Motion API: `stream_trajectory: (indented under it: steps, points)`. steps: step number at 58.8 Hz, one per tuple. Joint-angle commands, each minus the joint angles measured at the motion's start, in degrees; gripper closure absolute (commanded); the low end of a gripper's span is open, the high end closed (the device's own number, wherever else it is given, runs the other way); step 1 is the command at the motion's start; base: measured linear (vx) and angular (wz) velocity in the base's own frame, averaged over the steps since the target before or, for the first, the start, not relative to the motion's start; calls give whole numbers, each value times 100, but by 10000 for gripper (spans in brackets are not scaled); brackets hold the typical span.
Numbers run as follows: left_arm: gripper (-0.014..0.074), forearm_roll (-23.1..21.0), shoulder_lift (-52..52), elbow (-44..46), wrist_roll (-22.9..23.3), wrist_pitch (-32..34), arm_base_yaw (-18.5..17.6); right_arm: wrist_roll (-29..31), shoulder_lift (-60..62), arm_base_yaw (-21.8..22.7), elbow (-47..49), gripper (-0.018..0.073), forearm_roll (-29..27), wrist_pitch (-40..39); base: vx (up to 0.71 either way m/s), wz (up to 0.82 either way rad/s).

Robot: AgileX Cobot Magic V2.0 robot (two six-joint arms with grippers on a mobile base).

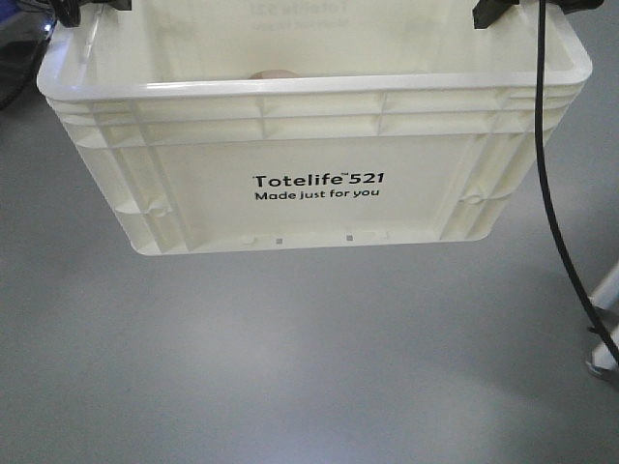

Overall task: Place moving items into box and shelve
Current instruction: 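Hold the tote with both grippers while the base drives away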

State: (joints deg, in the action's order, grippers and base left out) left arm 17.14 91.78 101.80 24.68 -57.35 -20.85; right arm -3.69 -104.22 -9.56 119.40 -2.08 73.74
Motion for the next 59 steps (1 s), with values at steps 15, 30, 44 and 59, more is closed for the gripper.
stream_trajectory:
  steps: [15,30,44,59]
  points:
    - [596,371,-353,223,-12,679,-31,-181,385,28,226,564,176,7,-17,67]
    - [596,371,-353,223,-12,679,-31,-181,385,28,226,564,176,7,-17,67]
    - [596,371,-353,223,-12,679,-31,-181,385,28,226,564,176,7,-16,63]
    - [596,371,-353,223,-12,679,-31,-181,385,28,226,564,176,7,-14,54]
